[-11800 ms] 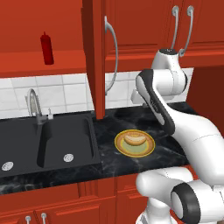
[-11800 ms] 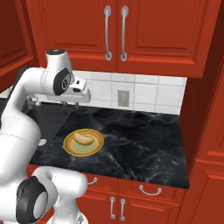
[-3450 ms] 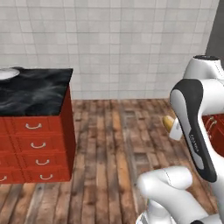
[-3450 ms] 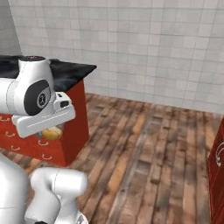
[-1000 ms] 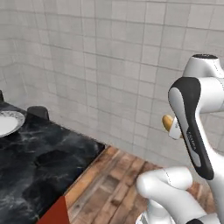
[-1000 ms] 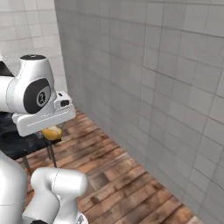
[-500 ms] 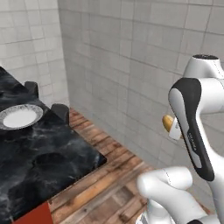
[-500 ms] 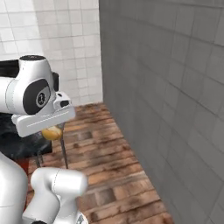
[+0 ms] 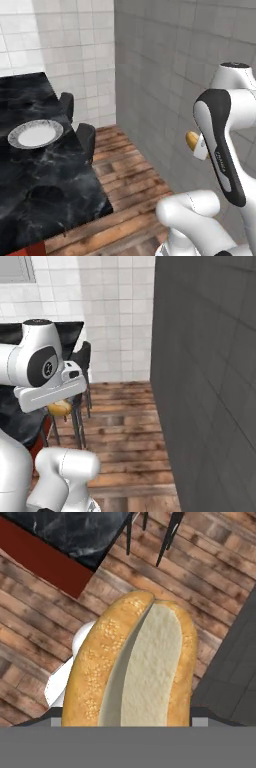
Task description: Move the hot dog bun to the plate on the dining table and place the condiment next to that plate. Then navigate to the fridge and take the sausage and place it on the plate as well.
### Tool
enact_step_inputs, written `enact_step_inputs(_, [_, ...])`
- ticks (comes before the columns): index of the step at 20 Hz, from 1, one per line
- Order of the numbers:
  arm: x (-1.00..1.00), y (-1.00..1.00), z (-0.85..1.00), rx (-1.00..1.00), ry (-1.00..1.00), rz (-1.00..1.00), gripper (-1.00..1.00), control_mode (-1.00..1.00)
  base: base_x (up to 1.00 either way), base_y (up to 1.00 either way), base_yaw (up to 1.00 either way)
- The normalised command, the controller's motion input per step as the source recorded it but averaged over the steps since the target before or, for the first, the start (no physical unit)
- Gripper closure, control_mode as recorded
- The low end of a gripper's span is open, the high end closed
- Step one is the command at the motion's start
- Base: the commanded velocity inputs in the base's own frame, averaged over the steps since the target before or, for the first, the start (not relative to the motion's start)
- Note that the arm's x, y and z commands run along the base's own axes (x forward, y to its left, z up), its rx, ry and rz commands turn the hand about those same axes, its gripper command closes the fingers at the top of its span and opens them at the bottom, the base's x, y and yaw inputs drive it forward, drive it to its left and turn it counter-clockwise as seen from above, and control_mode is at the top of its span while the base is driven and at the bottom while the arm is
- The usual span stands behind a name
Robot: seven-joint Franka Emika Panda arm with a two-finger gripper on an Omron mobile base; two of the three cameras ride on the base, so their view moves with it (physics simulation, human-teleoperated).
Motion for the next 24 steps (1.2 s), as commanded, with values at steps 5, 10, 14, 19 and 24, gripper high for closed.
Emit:
enact_step_inputs(5, [0.00, 0.00, 0.00, 0.00, 0.00, 0.00, 1.00, 1.00, 0.85, -0.32, 0.52])
enact_step_inputs(10, [0.00, 0.00, 0.00, 0.00, 0.00, 0.00, 1.00, 1.00, 0.83, -0.29, 0.54])
enact_step_inputs(14, [0.00, 0.00, 0.00, 0.00, 0.00, 0.00, 1.00, 1.00, 0.47, -0.42, 0.55])
enact_step_inputs(19, [0.00, 0.00, 0.00, 0.00, 0.00, 0.00, 1.00, 1.00, 0.32, -0.45, 0.56])
enact_step_inputs(24, [0.00, 0.00, 0.00, 0.00, 0.00, 0.00, 1.00, 1.00, 0.36, -0.49, 0.55])
